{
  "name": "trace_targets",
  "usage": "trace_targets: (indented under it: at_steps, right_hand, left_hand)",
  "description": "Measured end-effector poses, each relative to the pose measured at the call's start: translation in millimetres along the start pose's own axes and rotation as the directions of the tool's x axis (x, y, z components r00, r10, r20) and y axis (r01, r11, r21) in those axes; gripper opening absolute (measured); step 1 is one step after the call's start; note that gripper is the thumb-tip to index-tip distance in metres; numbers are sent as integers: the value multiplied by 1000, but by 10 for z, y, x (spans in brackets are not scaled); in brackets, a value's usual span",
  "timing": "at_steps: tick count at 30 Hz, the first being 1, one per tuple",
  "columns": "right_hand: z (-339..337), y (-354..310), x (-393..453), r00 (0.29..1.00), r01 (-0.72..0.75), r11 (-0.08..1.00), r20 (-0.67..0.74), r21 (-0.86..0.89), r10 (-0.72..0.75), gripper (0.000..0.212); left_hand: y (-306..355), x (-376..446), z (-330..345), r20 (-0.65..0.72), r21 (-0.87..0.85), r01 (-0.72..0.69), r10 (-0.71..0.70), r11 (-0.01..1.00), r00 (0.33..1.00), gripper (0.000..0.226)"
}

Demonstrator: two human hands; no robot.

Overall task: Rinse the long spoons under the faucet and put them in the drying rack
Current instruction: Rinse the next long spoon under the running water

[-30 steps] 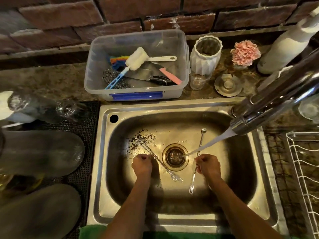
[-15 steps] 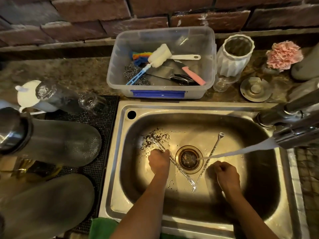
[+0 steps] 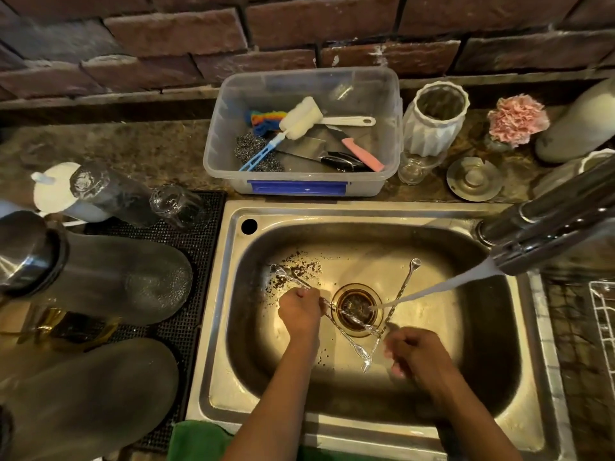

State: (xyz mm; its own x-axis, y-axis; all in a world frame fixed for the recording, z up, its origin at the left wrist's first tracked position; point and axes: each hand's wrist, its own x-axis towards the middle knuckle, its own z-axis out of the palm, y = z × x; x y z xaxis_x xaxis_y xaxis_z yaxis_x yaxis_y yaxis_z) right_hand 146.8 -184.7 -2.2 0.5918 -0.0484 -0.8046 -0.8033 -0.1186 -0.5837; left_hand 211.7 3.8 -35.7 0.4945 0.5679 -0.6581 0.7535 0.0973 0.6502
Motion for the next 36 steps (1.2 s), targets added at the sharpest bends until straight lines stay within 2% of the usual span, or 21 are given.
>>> trace_targets:
  at_steps: [2, 4, 5, 7, 10, 15, 18, 20, 24, 27, 32, 36]
  right_hand:
    - [24, -33, -173, 982, -64, 998, 179, -8, 64, 19]
    - [104, -48, -328, 958, -149, 984, 259, 98, 119, 18]
    - [156, -45, -399, 969, -137, 975, 228, 175, 95, 16]
    - [247, -12, -523, 999, 21, 935, 38, 353, -36, 13]
    - [279, -12, -676, 970, 236, 776, -184, 585, -156, 16]
    - [84, -107, -815, 930, 367, 621, -290, 692, -227, 10]
    - [-110, -129, -837, 904, 426, 585, -353, 690, -241, 8]
    - [-246, -146, -850, 883, 467, 539, -394, 701, -254, 10]
    - [-437, -176, -911, 849, 525, 494, -463, 693, -254, 26]
    - [-470, -165, -942, 837, 544, 479, -483, 689, -257, 24]
    - [-437, -142, -962, 830, 555, 453, -499, 698, -248, 24]
    - [-470, -124, -975, 860, 510, 451, -452, 733, -237, 33]
  left_hand:
    - [52, -205, -39, 82, -181, 48, -33, 982, 996, 27]
    - [90, -444, -86, 145, -276, 95, -56, 956, 988, 15]
    - [101, -580, -113, 184, -323, 127, -69, 938, 981, 9]
    - [85, -852, -160, 294, -378, 201, -89, 904, 952, 8]
    - [43, -1237, -183, 430, -350, 267, -99, 898, 897, 9]
    - [43, -1659, -70, 519, -381, 218, 13, 899, 855, 11]
    - [119, -1781, 16, 579, -391, 223, 50, 893, 814, 20]
    - [181, -1774, 62, 595, -426, 261, 50, 866, 802, 19]
    - [325, -1683, 153, 557, -526, 311, 43, 792, 830, 17]
    - [376, -1681, 242, 544, -546, 317, 40, 775, 838, 15]
    - [369, -1670, 329, 494, -545, 284, 28, 789, 869, 34]
    - [378, -1631, 293, 504, -535, 289, 26, 794, 863, 16]
